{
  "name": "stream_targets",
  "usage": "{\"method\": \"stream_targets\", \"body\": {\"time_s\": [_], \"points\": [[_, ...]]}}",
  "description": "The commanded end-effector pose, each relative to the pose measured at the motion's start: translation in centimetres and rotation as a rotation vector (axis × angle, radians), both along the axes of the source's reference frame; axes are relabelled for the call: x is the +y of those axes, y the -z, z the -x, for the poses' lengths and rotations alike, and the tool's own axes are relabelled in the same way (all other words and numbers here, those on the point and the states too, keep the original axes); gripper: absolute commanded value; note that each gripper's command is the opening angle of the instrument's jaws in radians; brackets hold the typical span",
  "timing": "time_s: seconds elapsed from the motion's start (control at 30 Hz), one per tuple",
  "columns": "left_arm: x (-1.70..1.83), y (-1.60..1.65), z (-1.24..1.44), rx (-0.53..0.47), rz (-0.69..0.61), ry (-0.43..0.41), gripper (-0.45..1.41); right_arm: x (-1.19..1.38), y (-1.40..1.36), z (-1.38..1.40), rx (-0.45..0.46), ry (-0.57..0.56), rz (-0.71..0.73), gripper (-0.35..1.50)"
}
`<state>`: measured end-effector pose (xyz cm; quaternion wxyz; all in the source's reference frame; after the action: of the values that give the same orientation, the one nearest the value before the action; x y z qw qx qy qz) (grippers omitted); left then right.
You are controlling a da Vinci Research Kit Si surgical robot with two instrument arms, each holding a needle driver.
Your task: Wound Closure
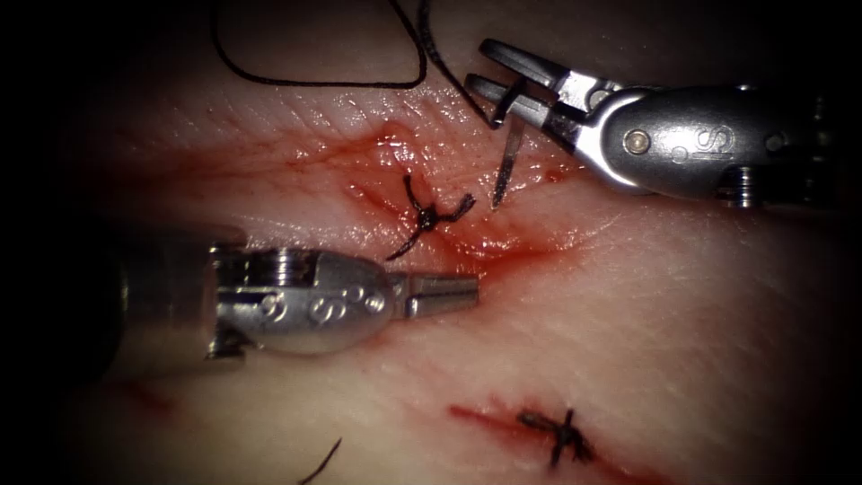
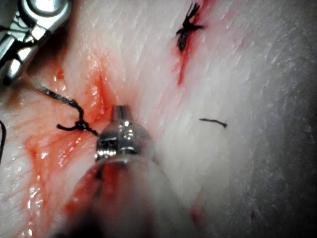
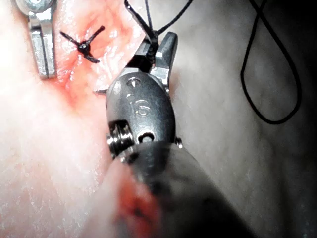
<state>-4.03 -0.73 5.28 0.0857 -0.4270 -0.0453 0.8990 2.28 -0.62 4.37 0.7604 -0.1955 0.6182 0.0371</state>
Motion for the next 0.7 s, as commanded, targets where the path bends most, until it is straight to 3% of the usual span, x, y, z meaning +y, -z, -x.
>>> {"method": "stream_targets", "body": {"time_s": [0.03, 0.43, 0.7], "points": [[0.0, -0.04, 0.06, -0.003, 0.001, 0.001, -0.45, -0.02, -0.06, -0.07, -0.014, 0.003, 0.021, -0.35], [0.13, 0.24, -0.13, -0.058, -0.006, 0.022, -0.45, -0.48, -0.24, -0.09, -0.113, -0.017, 0.142, -0.35], [0.14, 0.21, -0.23, -0.062, -0.014, 0.022, -0.45, -0.7, -0.37, -0.18, -0.142, 0.028, 0.156, -0.35]]}}
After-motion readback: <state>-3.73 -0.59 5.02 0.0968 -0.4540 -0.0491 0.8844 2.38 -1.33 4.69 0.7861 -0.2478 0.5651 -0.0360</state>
